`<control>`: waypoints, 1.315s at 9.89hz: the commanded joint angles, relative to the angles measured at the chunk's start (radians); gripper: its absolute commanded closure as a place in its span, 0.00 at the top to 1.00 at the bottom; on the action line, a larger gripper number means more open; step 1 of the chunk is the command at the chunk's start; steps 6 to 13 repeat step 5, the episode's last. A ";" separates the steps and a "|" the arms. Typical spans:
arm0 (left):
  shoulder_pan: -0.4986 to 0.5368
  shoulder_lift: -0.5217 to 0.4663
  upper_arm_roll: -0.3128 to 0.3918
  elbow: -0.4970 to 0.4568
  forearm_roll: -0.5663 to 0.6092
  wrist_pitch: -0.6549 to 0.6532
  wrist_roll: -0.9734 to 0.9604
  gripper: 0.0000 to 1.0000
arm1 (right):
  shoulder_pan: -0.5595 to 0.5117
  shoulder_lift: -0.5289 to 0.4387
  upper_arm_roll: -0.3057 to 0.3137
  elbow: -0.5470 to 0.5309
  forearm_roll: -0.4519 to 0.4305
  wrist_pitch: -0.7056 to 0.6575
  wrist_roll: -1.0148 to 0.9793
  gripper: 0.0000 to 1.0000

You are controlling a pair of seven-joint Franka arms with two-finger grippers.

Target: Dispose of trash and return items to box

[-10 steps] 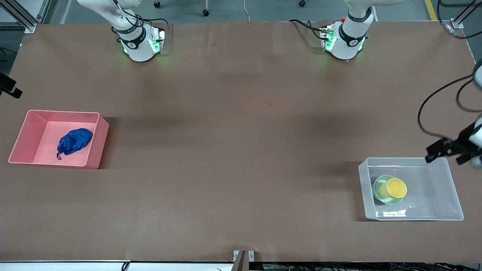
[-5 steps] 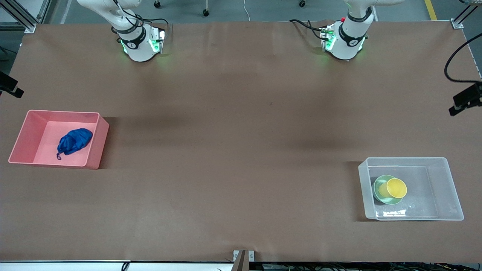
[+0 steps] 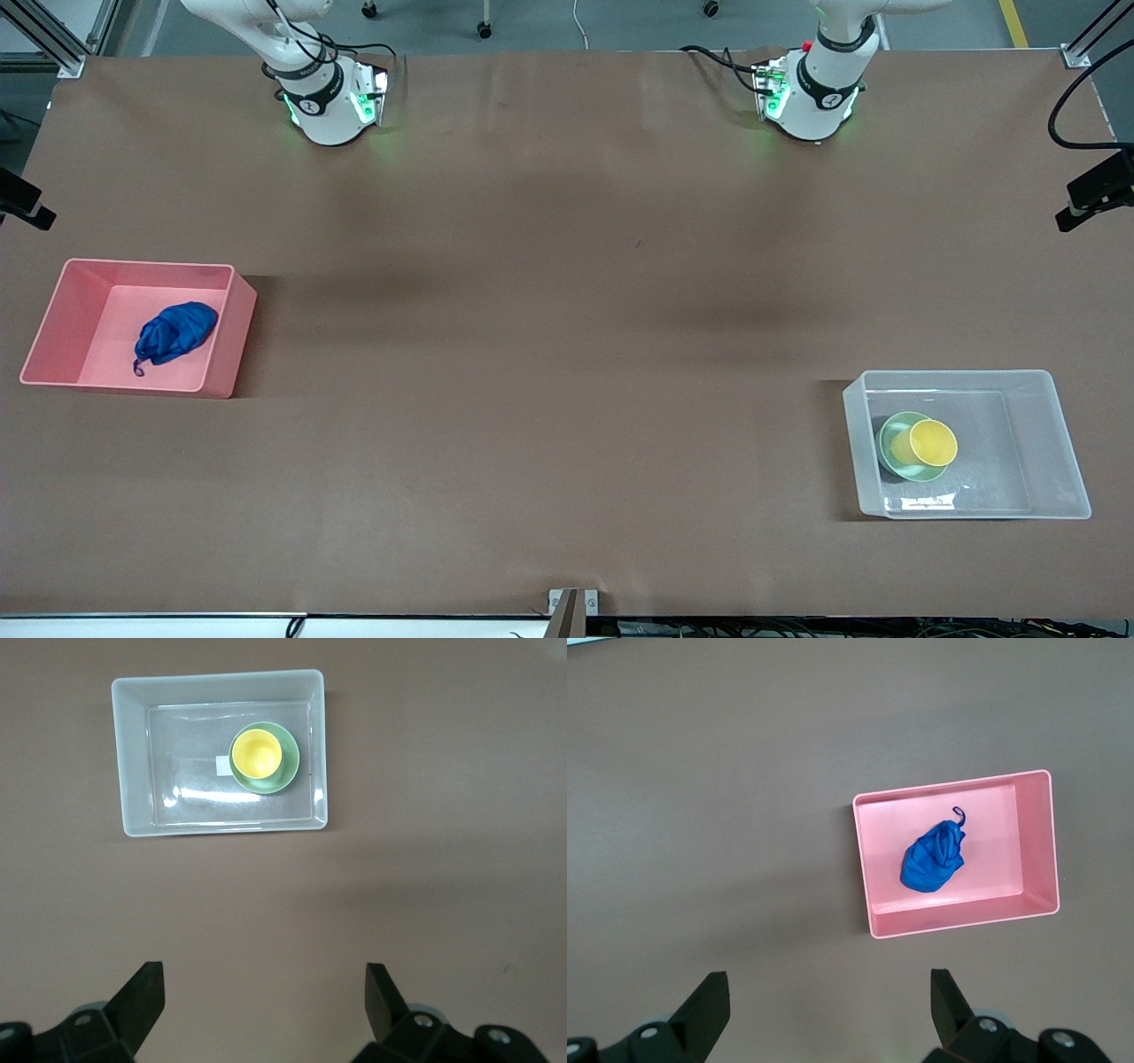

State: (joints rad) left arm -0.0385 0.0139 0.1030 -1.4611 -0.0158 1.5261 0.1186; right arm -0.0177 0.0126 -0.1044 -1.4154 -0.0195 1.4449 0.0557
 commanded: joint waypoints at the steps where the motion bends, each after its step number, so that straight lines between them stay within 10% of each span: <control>1: 0.002 -0.009 -0.029 -0.067 0.033 0.016 -0.048 1.00 | 0.004 0.000 -0.006 0.003 0.010 -0.006 -0.008 1.00; 13: 0.005 -0.008 -0.045 -0.082 0.033 0.031 -0.060 1.00 | 0.005 0.000 -0.006 0.003 0.010 -0.008 -0.008 1.00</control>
